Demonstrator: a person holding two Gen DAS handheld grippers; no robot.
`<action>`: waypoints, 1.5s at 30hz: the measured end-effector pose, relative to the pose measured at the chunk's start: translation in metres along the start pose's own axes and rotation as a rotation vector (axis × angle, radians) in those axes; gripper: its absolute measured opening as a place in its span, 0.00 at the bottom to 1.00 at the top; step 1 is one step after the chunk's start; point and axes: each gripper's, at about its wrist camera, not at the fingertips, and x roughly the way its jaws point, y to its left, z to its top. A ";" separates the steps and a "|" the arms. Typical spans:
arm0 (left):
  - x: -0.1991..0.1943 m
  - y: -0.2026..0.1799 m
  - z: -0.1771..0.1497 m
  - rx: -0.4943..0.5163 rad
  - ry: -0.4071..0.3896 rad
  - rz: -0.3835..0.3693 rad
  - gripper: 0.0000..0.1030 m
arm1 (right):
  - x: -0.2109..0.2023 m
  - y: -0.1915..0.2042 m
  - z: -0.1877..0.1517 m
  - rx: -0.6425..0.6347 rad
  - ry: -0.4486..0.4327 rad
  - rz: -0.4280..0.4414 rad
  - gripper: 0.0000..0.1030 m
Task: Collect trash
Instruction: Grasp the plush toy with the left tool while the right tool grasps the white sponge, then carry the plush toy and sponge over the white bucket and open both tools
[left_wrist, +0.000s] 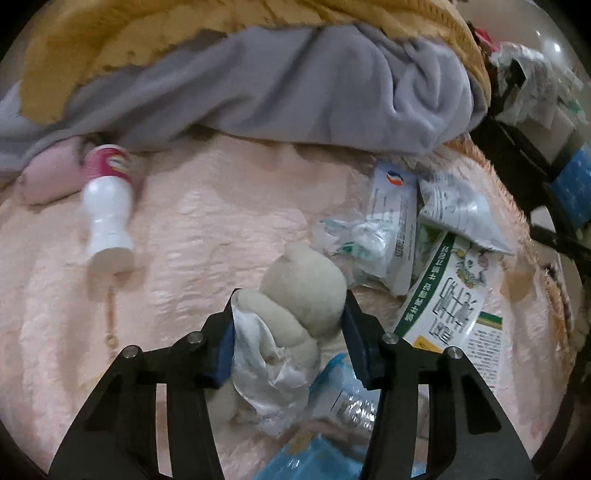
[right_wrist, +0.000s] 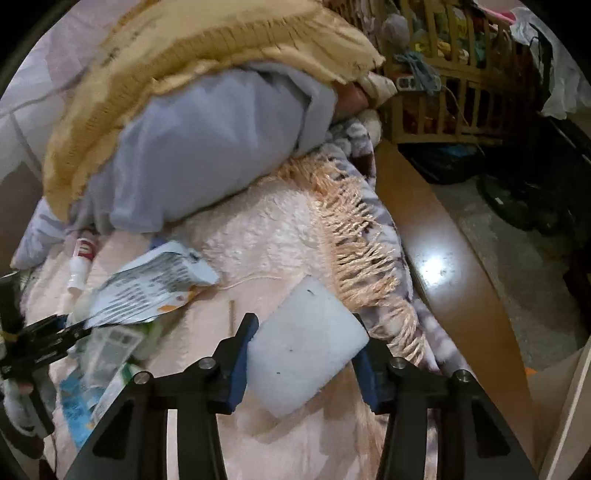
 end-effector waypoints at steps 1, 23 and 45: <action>-0.006 0.002 -0.001 -0.013 -0.010 0.000 0.47 | -0.006 0.001 -0.002 -0.004 -0.006 0.016 0.45; -0.099 -0.126 -0.028 -0.056 -0.132 -0.106 0.48 | -0.116 0.016 -0.068 -0.104 -0.046 0.085 0.46; -0.078 -0.339 -0.014 0.193 -0.081 -0.319 0.48 | -0.203 -0.114 -0.106 0.060 -0.122 -0.055 0.46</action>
